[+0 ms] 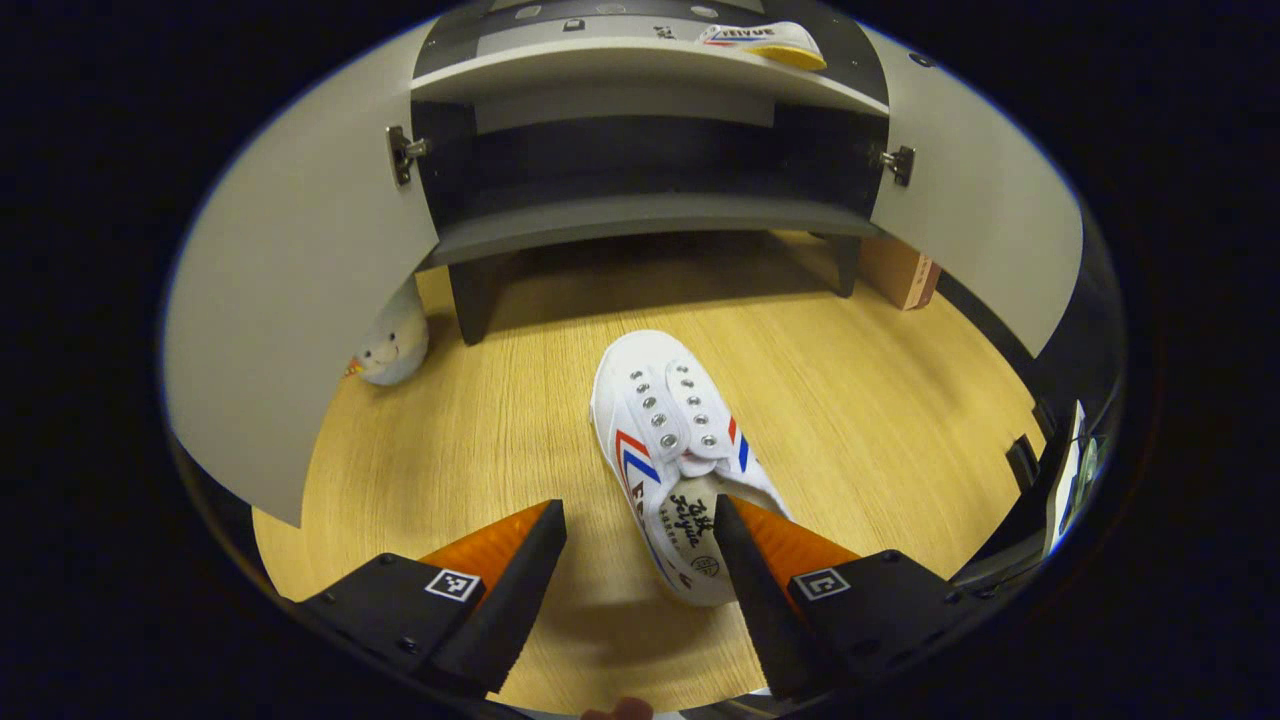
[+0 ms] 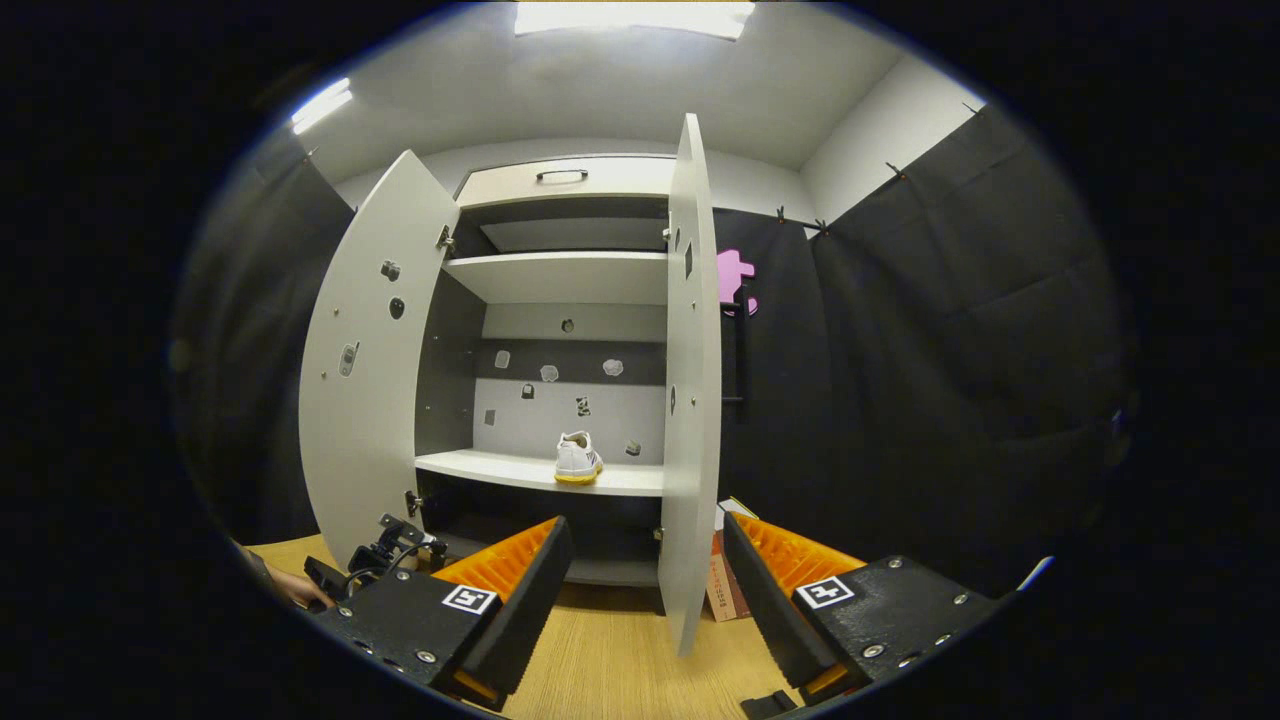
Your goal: Grab one shoe with the right hand and put it into the shoe cabinet, grab the other shoe with the left hand and put it into the shoe cabinet; then close the right door with the right hand and the left door with the left hand.
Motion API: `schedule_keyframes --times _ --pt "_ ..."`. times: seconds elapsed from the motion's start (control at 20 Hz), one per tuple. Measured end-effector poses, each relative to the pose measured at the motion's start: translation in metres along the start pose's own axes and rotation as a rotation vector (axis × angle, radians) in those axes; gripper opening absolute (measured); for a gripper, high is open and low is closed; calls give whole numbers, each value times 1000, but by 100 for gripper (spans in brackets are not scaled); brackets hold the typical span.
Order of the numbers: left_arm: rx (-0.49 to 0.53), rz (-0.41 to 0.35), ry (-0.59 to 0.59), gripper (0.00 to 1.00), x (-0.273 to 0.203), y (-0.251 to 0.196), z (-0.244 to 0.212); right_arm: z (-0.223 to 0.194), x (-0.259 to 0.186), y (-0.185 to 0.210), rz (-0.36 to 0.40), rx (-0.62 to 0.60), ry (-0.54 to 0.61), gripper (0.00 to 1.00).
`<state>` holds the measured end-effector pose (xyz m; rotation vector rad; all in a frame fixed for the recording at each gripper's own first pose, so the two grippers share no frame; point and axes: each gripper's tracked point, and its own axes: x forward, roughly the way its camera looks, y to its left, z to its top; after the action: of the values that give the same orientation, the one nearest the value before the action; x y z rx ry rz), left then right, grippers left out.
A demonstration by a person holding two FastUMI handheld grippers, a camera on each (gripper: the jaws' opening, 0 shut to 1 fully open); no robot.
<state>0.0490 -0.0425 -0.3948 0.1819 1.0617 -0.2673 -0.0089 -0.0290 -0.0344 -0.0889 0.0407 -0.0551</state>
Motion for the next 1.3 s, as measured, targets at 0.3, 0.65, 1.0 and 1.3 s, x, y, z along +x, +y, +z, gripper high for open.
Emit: schedule_keyframes --times 0.3,0.65,1.0,1.3 --pt "-49 42 2 100 32 19 10 -10 5 -8 -35 4 33 93" --pt "-7 97 -229 96 65 33 50 -3 3 -11 -64 -30 37 93" --pt "-69 31 -273 52 69 18 57 -13 1 0 -67 -32 53 93" --pt "-213 36 -296 10 21 15 71 -11 6 -2 -64 -27 50 93"
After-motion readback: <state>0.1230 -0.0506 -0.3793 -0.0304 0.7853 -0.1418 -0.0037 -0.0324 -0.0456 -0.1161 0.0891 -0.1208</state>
